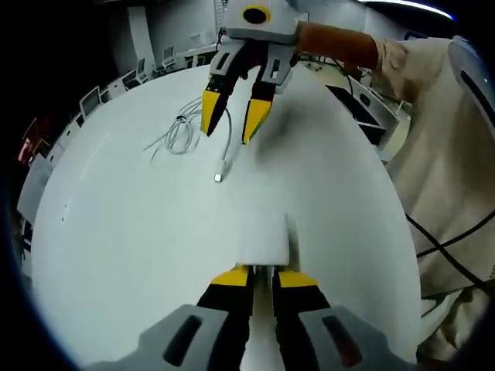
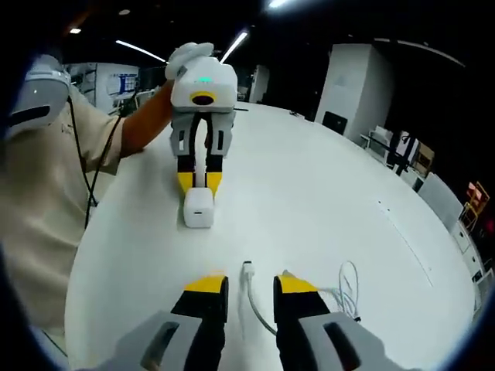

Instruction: Plug the desk Type‑C cable into the charger adapter.

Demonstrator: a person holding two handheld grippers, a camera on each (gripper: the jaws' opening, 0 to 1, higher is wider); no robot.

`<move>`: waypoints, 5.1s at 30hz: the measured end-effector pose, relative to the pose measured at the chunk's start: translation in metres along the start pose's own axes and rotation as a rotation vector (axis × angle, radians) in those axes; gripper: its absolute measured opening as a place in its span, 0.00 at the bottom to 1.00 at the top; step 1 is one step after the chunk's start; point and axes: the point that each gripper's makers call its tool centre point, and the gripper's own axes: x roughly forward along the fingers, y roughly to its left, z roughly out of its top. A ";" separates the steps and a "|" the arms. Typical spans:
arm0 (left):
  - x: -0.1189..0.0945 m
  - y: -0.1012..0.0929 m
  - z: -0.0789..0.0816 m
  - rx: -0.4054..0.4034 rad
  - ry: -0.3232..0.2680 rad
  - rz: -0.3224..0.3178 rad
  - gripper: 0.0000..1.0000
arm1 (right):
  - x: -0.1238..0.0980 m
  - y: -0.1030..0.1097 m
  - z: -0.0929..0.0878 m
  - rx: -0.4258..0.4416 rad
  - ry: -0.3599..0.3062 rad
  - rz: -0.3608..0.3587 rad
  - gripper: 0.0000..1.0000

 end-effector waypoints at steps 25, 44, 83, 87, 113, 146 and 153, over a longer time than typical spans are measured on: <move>0.000 0.000 0.001 0.004 -0.003 -0.001 0.11 | 0.016 0.001 -0.011 0.019 0.008 0.041 0.19; 0.000 -0.001 0.001 0.010 -0.004 0.003 0.11 | 0.019 0.003 -0.011 0.018 -0.005 0.041 0.06; 0.000 -0.001 0.001 0.023 -0.004 0.009 0.11 | 0.000 0.029 -0.004 0.175 -0.300 0.108 0.04; 0.000 -0.001 0.001 0.031 0.000 0.012 0.11 | 0.000 0.031 -0.004 0.183 -0.307 0.121 0.04; 0.000 -0.001 0.002 0.041 0.029 0.017 0.11 | 0.008 0.047 0.021 0.159 -0.353 0.183 0.04; 0.000 -0.002 0.002 0.045 0.021 0.020 0.11 | 0.022 0.060 0.034 0.154 -0.345 0.219 0.04; 0.000 -0.002 0.001 0.040 0.014 0.017 0.11 | 0.024 0.063 0.033 0.151 -0.335 0.218 0.04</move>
